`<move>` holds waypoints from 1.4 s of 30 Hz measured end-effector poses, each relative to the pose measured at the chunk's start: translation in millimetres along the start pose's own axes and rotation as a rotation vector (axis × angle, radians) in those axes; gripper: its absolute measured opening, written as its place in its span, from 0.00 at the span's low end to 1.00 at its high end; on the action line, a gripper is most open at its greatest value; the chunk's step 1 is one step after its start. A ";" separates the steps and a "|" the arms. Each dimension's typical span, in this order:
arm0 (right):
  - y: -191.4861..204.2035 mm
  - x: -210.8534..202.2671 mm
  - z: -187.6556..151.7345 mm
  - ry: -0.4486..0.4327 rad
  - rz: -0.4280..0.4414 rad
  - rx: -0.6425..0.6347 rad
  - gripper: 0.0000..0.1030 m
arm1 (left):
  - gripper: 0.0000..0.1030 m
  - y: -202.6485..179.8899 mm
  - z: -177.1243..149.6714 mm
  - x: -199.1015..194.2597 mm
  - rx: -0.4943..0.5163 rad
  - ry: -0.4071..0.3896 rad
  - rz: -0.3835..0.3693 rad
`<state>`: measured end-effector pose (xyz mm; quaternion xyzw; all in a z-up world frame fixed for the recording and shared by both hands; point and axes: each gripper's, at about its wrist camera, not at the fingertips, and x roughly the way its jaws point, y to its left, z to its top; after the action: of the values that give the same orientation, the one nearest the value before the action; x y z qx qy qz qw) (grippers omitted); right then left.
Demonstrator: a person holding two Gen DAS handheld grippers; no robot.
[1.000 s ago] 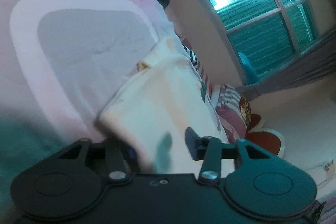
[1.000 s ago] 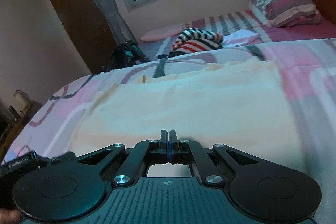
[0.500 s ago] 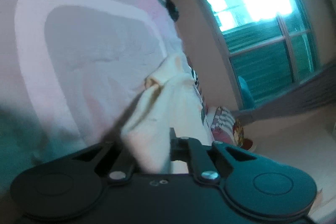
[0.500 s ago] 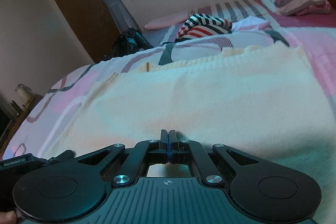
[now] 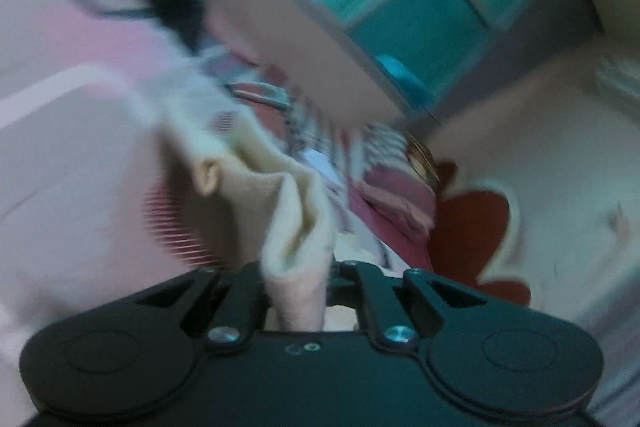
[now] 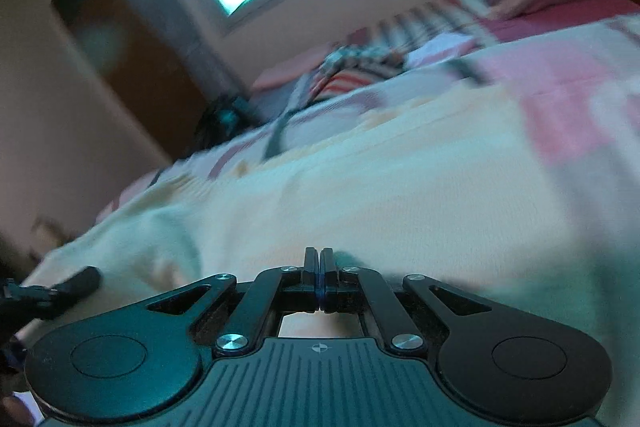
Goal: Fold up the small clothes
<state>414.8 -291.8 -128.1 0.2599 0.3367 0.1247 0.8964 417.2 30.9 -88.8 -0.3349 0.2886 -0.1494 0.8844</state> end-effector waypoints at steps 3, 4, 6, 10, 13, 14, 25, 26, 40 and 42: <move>-31.2 -30.8 10.9 -0.060 -0.037 0.071 0.00 | 0.06 -41.4 -5.9 16.6 0.130 0.077 -0.026; -40.4 -40.6 14.8 -0.077 -0.046 0.087 0.00 | 0.06 -53.0 -13.3 21.3 0.167 0.098 -0.030; -62.1 -62.7 21.7 -0.112 -0.075 0.127 0.00 | 0.06 -81.2 -31.0 40.2 0.276 0.165 -0.012; -97.2 -102.7 30.0 -0.153 -0.119 0.182 0.00 | 0.14 -125.6 -88.7 84.0 0.492 0.306 0.013; -113.1 -122.6 29.1 -0.151 -0.133 0.191 0.00 | 0.50 -148.5 -137.4 115.4 0.663 0.418 0.038; -114.8 -125.4 28.8 -0.152 -0.139 0.197 0.00 | 0.58 -155.6 -149.7 115.1 0.709 0.415 0.016; -95.7 -116.3 32.6 -0.162 -0.066 0.137 0.53 | 0.51 -59.0 -35.7 50.2 0.326 0.105 0.045; -85.2 -110.7 33.3 -0.162 -0.042 0.102 0.53 | 0.51 -45.9 -26.7 52.1 0.286 0.101 0.088; 55.3 -9.9 7.6 -0.007 -0.072 -0.592 0.40 | 0.57 1.6 -17.4 50.5 0.205 0.154 0.200; 43.2 -3.9 16.3 0.027 -0.078 -0.486 0.07 | 0.57 4.1 -19.7 51.8 0.204 0.158 0.189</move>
<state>420.7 -263.6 -91.8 0.0219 0.3187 0.1709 0.9320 446.3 0.2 -124.9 -0.2018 0.3708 -0.1198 0.8986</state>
